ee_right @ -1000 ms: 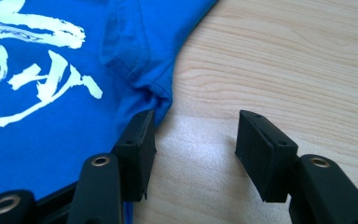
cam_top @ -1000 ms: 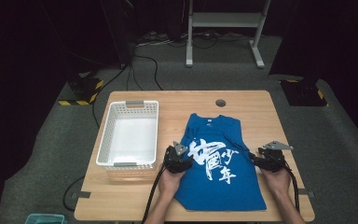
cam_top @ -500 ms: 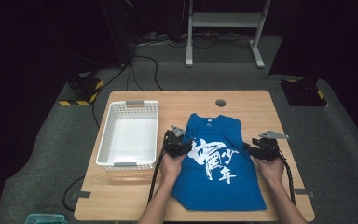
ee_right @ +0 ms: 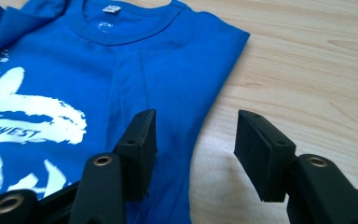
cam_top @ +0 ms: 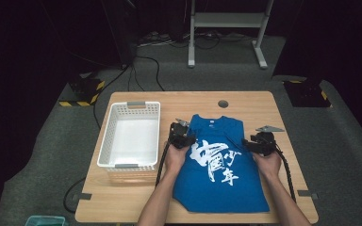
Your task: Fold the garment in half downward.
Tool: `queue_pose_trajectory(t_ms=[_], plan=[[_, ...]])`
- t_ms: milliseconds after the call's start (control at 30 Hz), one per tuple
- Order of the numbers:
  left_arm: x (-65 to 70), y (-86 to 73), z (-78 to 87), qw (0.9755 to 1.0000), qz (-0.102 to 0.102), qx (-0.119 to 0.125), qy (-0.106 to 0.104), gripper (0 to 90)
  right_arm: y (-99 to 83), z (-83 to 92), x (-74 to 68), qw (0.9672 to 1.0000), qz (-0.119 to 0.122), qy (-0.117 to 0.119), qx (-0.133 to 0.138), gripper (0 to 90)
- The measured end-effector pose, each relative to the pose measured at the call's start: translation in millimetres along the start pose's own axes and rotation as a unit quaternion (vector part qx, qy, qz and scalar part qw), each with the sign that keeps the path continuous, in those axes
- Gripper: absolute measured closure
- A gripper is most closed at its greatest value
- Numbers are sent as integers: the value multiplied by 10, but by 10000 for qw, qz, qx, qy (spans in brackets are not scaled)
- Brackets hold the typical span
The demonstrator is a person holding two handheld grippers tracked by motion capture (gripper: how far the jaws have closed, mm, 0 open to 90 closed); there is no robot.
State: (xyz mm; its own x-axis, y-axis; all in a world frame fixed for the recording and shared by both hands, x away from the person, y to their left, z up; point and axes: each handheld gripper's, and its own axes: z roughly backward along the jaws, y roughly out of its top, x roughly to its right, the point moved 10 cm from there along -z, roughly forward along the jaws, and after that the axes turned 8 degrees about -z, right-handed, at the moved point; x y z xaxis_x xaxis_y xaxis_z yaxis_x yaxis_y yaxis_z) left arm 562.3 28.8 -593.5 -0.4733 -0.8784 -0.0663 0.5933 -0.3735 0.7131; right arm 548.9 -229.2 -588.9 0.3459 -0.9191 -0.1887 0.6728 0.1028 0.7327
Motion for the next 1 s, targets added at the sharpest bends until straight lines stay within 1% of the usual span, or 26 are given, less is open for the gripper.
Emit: queue_pose_trajectory(t_ms=[133,300,433,533,600,633,700,767,800,867,933,1000], plan=[[36,-26,-76,9999,-9,-104,-36,421,14,-94,-32,9999,79,-54,-103,484],[40,-20,-93,9999,24,-85,-104,424,-6,-183,-76,9995,158,-96,-271,486],[49,-16,-94,9999,-21,-77,-138,438,2,-215,-110,9991,278,-124,-297,513],[84,-8,-90,9996,-82,-19,-257,515,9,-224,-132,9988,343,-75,-333,586],[96,-3,-91,9994,-108,16,-317,572,13,-226,-147,9987,376,3,-352,660],[97,-2,-90,9994,-115,11,-335,599,12,-225,-156,9985,395,60,-362,697],[113,5,-89,9990,-84,-7,-436,661,9,-224,-170,9982,426,146,-390,763],[137,11,-88,9985,-124,-12,-531,735,6,-223,-187,9980,453,198,-404,811],[150,15,-88,9983,-137,-6,-560,769,6,-223,-191,9979,479,195,-402,827],[164,19,-84,9982,-223,-51,-546,808,7,-219,-192,9977,533,160,-399,843],[171,24,-81,9981,-303,-103,-521,823,8,-214,-193,9975,568,135,-393,851],[171,28,-73,9976,-365,-156,-567,828,11,-201,-193,9975,598,132,-360,854]])
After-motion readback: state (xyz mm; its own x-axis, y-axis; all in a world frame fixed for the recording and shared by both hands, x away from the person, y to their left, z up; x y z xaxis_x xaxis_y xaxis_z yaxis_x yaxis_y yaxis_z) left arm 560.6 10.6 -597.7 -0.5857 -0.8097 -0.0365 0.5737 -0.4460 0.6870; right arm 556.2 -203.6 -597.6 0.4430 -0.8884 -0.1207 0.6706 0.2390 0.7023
